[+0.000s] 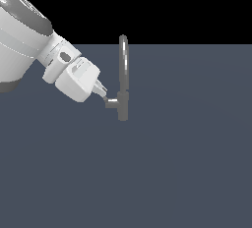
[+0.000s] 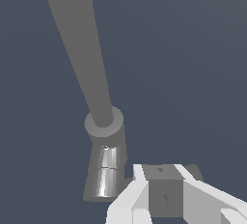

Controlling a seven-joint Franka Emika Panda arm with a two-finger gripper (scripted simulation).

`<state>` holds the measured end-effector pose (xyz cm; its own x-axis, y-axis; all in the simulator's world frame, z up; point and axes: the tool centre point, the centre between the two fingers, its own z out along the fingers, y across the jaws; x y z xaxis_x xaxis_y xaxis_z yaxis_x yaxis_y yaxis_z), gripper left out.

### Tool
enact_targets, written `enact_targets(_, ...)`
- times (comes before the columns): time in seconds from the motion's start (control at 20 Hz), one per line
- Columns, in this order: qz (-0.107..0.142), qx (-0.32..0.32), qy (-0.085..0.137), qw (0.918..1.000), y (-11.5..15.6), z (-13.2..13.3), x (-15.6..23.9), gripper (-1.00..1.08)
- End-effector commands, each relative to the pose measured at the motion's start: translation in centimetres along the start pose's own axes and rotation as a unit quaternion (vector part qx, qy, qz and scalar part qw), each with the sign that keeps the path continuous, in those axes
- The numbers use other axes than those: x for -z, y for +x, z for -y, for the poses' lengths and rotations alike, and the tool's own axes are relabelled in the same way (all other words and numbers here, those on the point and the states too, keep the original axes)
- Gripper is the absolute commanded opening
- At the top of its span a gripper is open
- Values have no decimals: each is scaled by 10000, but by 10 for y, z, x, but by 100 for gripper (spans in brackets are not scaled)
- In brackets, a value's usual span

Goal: Turn on the faucet by rotating a designated handle.

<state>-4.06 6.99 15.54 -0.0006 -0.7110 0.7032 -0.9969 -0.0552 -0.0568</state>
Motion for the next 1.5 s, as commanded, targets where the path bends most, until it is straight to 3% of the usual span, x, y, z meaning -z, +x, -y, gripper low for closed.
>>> enact_targets(0.0,-16,16,-14,10000,-3,-5,-3,-100)
enact_targets(0.55,-28,1,-122,9999,-32,-36,-43,-100)
enact_targets(0.6,-28,1,-122,9999,-32,-36,-43,-100)
enact_targets(0.65,-5,10,31,10000,-31,-26,-27,-100)
enact_targets(1.25,-26,1,-119,9999,-67,-25,-77,-100)
enact_targets(1.3,-9,-55,123,9999,-58,-14,-49,-100)
enact_targets(1.45,-11,-45,78,10000,-63,-8,-58,-100)
